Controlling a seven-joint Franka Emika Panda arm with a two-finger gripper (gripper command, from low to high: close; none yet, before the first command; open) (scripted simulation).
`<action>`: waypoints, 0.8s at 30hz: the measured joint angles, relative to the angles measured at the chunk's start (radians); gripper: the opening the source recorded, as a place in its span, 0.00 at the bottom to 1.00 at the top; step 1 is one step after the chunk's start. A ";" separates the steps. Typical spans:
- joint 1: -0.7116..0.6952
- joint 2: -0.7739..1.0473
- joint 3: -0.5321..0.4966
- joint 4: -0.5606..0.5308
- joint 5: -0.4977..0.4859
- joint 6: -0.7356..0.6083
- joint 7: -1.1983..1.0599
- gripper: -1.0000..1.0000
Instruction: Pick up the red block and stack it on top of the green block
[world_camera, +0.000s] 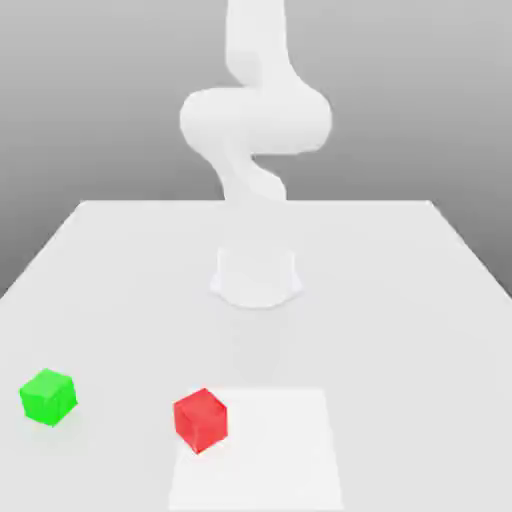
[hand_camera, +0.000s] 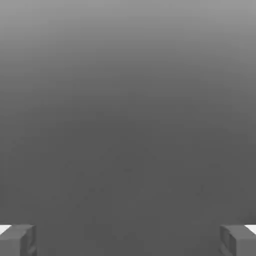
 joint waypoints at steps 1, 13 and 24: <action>-0.012 0.042 0.002 -0.022 0.006 0.024 0.029 0.50; -0.134 0.483 0.035 -0.256 0.027 0.275 0.371 0.50; -0.178 0.881 0.015 -0.376 -0.025 0.542 0.620 0.50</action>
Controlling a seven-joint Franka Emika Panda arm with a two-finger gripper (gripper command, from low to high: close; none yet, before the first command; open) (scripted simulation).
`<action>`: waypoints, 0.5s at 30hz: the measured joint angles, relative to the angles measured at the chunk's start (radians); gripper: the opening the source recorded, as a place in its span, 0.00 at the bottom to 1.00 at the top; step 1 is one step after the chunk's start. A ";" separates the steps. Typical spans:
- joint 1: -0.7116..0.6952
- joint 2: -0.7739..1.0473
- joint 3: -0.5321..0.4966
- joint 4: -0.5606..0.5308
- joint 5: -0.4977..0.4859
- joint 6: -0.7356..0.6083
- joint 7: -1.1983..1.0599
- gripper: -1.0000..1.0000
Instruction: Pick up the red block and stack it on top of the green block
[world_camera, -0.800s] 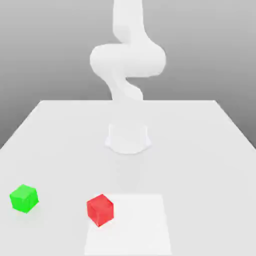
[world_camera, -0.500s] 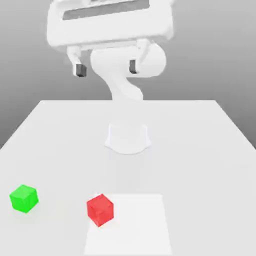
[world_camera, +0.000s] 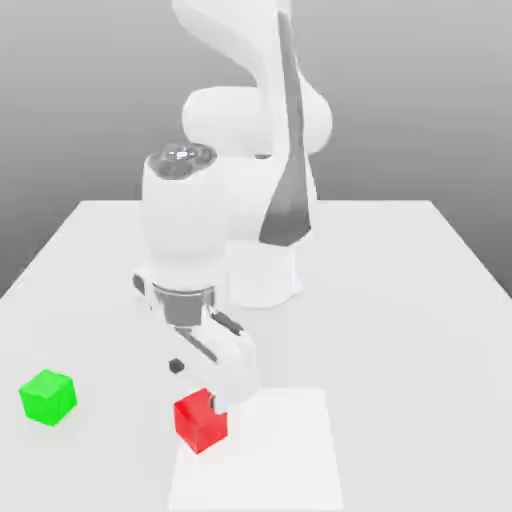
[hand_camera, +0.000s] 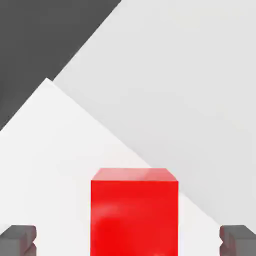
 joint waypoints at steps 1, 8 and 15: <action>0.003 0.036 -0.003 0.005 -0.003 0.031 0.003 0.50; 0.007 0.093 -0.007 0.013 -0.005 0.081 0.006 0.00; 0.003 -0.069 -0.002 -0.011 0.004 -0.058 -0.001 0.00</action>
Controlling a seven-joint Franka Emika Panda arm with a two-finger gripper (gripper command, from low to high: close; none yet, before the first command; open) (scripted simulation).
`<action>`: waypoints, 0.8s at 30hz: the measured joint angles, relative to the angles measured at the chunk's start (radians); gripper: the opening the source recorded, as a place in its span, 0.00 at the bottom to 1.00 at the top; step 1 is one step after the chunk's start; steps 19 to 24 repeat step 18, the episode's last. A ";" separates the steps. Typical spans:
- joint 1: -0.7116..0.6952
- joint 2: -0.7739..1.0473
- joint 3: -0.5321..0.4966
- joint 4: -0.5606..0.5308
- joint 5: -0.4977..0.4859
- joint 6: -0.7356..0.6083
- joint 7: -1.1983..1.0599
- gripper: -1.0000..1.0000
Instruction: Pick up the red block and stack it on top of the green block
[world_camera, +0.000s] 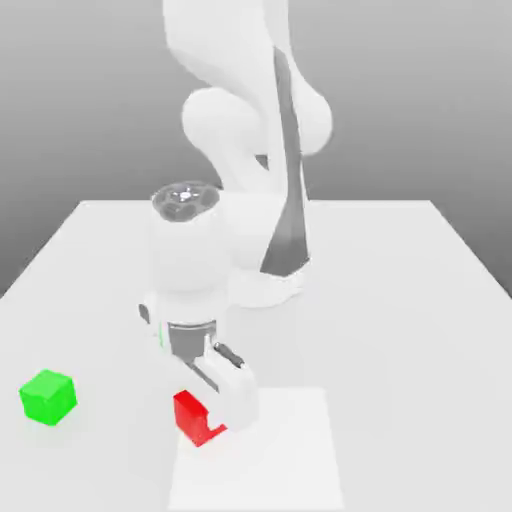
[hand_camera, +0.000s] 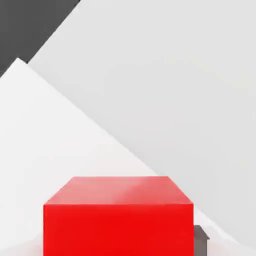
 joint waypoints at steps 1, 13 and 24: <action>-0.003 -0.035 0.000 -0.004 0.003 -0.030 -0.003 0.00; -0.391 0.036 -0.143 0.143 0.053 -0.109 -0.276 0.00; -0.401 0.102 -0.129 0.147 0.073 -0.047 -0.292 1.00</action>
